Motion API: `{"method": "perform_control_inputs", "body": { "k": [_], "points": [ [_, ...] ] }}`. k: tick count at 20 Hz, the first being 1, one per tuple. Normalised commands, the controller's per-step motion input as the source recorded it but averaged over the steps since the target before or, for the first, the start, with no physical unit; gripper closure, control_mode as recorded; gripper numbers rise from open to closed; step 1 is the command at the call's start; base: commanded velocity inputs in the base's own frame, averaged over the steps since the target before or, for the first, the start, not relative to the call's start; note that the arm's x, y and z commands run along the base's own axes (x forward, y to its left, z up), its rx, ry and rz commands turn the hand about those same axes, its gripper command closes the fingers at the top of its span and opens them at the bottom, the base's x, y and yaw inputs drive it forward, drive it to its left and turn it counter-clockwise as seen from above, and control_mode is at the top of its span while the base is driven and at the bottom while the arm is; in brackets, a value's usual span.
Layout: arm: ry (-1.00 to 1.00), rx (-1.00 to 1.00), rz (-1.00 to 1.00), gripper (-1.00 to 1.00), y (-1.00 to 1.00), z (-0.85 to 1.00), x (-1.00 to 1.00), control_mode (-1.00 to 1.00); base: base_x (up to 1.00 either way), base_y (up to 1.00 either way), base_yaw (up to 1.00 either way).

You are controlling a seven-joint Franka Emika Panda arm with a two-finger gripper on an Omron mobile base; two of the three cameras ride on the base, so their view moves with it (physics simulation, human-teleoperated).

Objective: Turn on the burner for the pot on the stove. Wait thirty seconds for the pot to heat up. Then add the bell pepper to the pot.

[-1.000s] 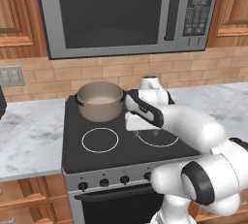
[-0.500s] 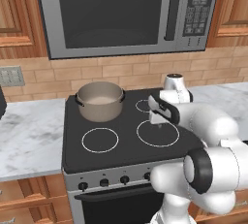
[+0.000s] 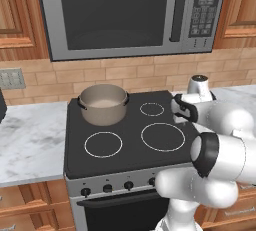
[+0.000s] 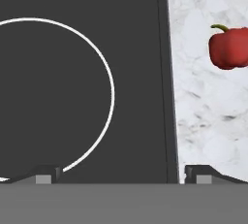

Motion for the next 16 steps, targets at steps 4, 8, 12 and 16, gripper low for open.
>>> {"method": "perform_control_inputs", "body": {
  "k": [4,8,12,16],
  "points": [
    [-0.01,0.00,-0.04,-1.00,-0.42,0.00,0.00,-1.00,0.00,0.00,0.00],
    [0.00,0.01,-0.06,-1.00,-0.23,0.00,0.00,-1.00,0.00,0.00,0.00],
    [0.00,0.00,0.00,-1.00,-0.44,0.00,0.19,-1.00,0.00,0.00,0.00],
    [0.00,0.00,0.00,-1.00,-0.63,0.10,0.19,-1.00,0.00,0.00,0.00]
  ]
}}
